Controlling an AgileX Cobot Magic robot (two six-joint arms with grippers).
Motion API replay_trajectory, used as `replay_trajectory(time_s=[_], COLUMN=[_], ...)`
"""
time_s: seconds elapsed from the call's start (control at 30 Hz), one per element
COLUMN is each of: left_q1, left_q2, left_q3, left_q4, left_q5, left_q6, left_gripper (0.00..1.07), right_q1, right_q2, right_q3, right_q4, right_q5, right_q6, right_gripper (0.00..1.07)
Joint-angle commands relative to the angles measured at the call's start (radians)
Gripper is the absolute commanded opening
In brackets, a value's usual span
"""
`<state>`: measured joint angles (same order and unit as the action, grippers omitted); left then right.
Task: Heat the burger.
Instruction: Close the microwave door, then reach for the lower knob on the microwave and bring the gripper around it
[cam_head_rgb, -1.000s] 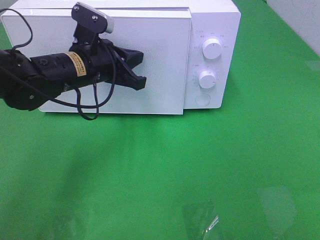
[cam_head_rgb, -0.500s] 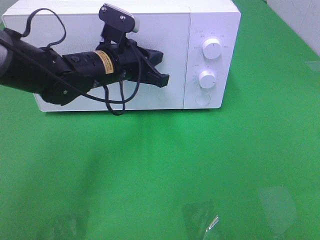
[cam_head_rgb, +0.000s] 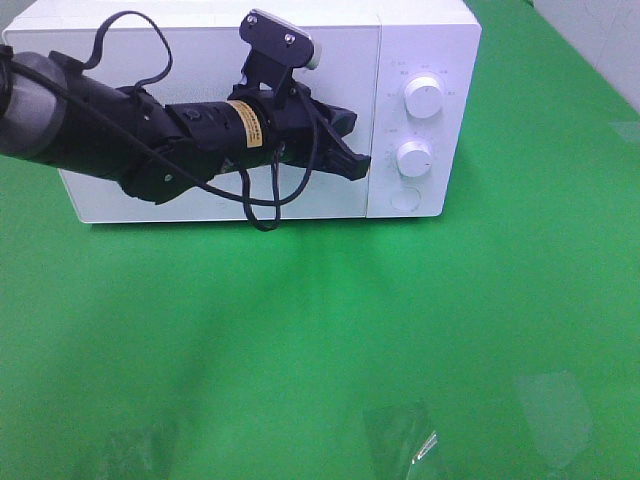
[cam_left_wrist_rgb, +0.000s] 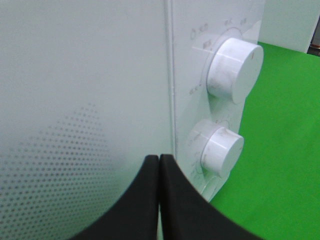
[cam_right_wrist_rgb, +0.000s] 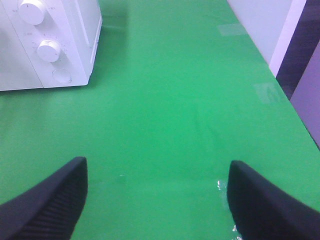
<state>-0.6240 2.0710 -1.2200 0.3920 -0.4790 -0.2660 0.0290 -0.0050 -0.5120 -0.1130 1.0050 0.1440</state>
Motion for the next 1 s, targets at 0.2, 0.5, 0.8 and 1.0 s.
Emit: replay_trajectory(time_s=[0.2,0.5,0.8,1.0], left_q1=[-0.062,-0.184,-0.268,-0.289], left_q2=[-0.137,-0.228,-0.235,-0.235], left_q3=[-0.032,-0.032,-0.032,-0.032], left_q4=[-0.037,-0.048,-0.062,-0.110], left_q5=[0.363,0.810,1.117,1.458], left_q6=[-0.030,-0.013,-0.013,-0.013], left_gripper=[0.00,0.64,1.00,1.00], right_q1=[-0.006,-0.006,-0.006,-0.006], right_q2=[-0.023,-0.023,-0.023,-0.023], right_q3=[0.002,0.002,0.002,0.002], right_q4=[-0.005,-0.004,-0.004,-0.004], right_q5=[0.001,0.001,0.001,0.001], right_q6=[-0.005,-0.006,-0.005,-0.005], right_gripper=[0.76,0.76,0.76,0.76])
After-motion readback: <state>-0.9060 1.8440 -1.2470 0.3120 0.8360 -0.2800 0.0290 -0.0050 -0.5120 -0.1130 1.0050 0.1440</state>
